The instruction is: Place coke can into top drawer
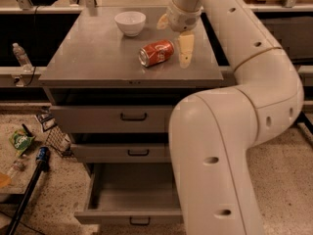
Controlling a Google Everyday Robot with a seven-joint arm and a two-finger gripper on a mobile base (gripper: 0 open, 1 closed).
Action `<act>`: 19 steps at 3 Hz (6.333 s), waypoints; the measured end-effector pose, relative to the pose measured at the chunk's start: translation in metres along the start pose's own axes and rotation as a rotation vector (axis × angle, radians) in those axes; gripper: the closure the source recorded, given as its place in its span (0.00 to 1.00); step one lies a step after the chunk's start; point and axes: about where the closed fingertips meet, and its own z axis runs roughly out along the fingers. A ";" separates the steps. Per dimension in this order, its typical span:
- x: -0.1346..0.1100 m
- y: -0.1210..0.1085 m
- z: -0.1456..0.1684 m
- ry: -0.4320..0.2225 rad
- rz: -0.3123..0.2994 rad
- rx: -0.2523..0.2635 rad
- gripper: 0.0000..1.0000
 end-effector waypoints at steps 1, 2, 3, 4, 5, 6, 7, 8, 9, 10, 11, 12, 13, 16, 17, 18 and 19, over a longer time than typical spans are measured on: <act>-0.015 -0.019 0.020 0.001 -0.043 0.000 0.00; -0.016 -0.030 0.048 0.017 -0.068 -0.019 0.03; -0.010 -0.030 0.058 0.032 -0.067 -0.030 0.25; -0.006 -0.029 0.066 0.048 -0.068 -0.047 0.49; -0.005 -0.028 0.066 0.049 -0.068 -0.049 0.70; -0.005 -0.028 0.066 0.049 -0.068 -0.049 0.92; -0.005 -0.028 0.066 0.049 -0.068 -0.049 1.00; -0.005 -0.028 0.066 0.049 -0.068 -0.049 1.00; -0.005 -0.028 0.066 0.049 -0.068 -0.049 1.00; -0.008 -0.043 0.035 0.046 -0.048 0.043 1.00; -0.008 -0.041 0.003 0.037 -0.016 0.087 1.00; 0.003 -0.016 0.013 -0.069 0.106 0.048 1.00; 0.003 0.016 0.019 -0.190 0.261 -0.005 1.00; -0.035 0.103 0.017 -0.256 0.420 -0.129 1.00; -0.059 0.148 0.023 -0.194 0.451 -0.183 1.00; -0.072 0.171 0.046 -0.101 0.407 -0.155 1.00; -0.044 0.193 0.113 0.036 0.434 -0.123 1.00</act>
Offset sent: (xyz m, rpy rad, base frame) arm 0.0533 0.0184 -0.0166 -0.1350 0.1975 0.1190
